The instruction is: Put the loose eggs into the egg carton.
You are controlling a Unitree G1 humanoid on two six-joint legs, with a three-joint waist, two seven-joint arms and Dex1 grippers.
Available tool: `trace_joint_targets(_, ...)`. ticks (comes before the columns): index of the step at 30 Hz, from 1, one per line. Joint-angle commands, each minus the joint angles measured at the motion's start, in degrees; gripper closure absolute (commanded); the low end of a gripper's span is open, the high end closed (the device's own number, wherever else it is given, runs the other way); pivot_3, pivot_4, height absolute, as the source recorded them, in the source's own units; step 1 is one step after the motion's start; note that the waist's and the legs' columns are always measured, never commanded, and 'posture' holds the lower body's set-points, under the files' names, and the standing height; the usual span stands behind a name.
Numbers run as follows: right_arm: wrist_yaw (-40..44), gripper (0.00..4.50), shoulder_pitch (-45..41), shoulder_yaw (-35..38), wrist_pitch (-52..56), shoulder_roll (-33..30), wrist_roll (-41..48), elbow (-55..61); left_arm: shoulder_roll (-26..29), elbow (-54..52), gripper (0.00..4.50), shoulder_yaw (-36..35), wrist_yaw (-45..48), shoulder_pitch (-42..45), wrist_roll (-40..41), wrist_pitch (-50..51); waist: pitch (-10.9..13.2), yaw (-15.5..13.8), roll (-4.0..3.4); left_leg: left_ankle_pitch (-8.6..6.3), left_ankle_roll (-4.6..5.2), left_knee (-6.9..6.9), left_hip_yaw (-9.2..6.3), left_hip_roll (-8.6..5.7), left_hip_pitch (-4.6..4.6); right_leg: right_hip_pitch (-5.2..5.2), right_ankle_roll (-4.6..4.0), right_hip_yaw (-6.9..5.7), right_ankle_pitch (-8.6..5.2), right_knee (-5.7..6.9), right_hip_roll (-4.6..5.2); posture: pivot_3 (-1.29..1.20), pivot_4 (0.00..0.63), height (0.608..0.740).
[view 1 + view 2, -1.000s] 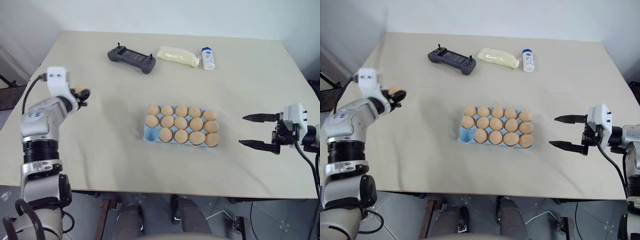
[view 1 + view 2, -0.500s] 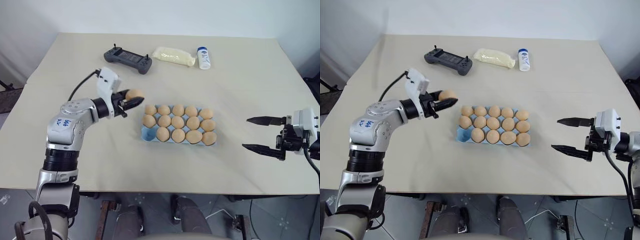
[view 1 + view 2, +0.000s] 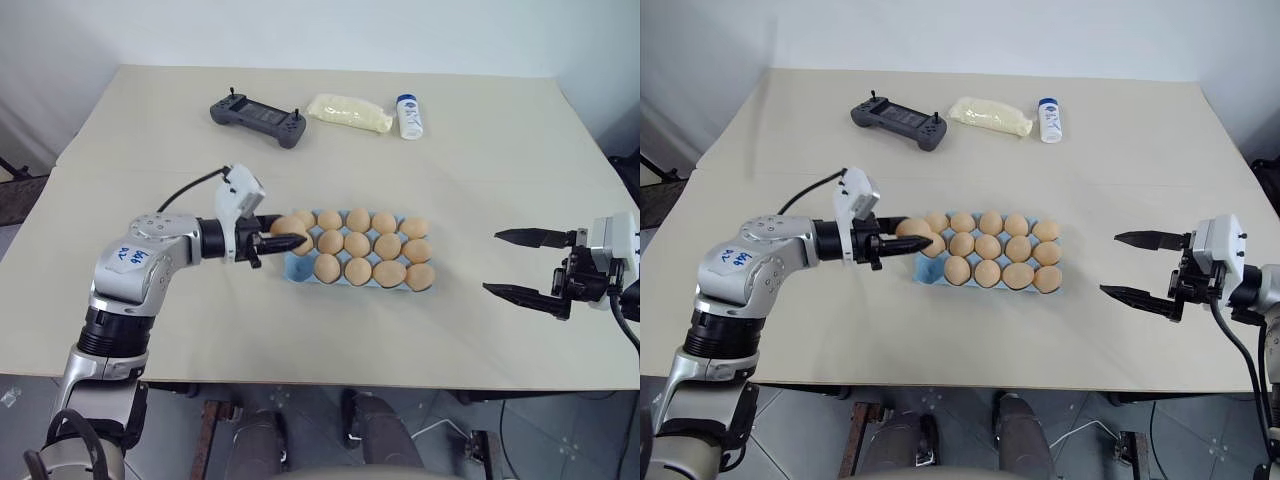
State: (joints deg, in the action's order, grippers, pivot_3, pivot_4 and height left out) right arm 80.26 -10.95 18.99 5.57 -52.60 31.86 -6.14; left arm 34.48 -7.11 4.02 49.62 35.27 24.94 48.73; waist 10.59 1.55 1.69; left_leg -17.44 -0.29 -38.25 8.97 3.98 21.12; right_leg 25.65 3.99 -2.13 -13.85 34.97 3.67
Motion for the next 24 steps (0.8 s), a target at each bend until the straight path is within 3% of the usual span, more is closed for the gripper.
trace_joint_targets(1,-0.66,0.0,-0.11,1.23,-0.22,-0.48,0.18,1.31,0.79,-2.52,2.63,0.34,0.64,-0.74,0.91,0.77,0.0,-0.03,0.0,0.0,0.05,0.0,-0.03,-0.01,0.02,0.0,0.0,0.0,0.0,0.0,-0.01,0.0,0.15,0.74)
trace_joint_targets(11,-1.1,0.0,-0.85,0.21,-0.52,-0.18,-0.37,0.44,-0.54,1.14,2.63,1.71,0.16,-0.68,-0.63,-1.13,0.0,-0.02,0.0,0.07,0.15,0.0,-0.15,-0.08,0.03,-0.04,-0.01,-0.01,0.0,0.0,0.04,0.0,0.15,0.74)
trace_joint_targets(19,-1.2,0.0,-1.44,-0.25,-0.74,-0.3,-0.7,-0.2,-1.36,3.96,0.21,2.24,0.51,0.2,-0.99,-2.22,0.0,-0.05,0.0,0.07,0.15,0.0,-0.19,-0.11,0.06,-0.04,-0.01,-0.04,0.0,0.0,0.07,0.0,0.15,0.74)
trace_joint_targets(20,-1.24,0.0,-1.45,-0.26,-0.73,-0.3,-0.72,-0.2,-1.33,3.74,0.03,2.04,0.49,0.24,-0.84,-2.14,0.0,-0.05,0.0,0.07,0.15,0.0,-0.19,-0.11,0.05,-0.04,-0.01,-0.04,0.0,0.0,0.07,0.0,0.15,0.74)
trace_joint_targets(24,-1.4,0.0,-1.5,-0.43,-0.68,-0.2,-0.88,-0.23,-1.22,3.48,0.03,0.33,-0.62,0.6,-0.59,-2.29,0.0,-0.03,0.0,0.07,0.15,0.0,-0.2,-0.11,0.05,-0.04,-0.01,-0.04,0.0,0.0,0.08,0.0,0.15,0.74)
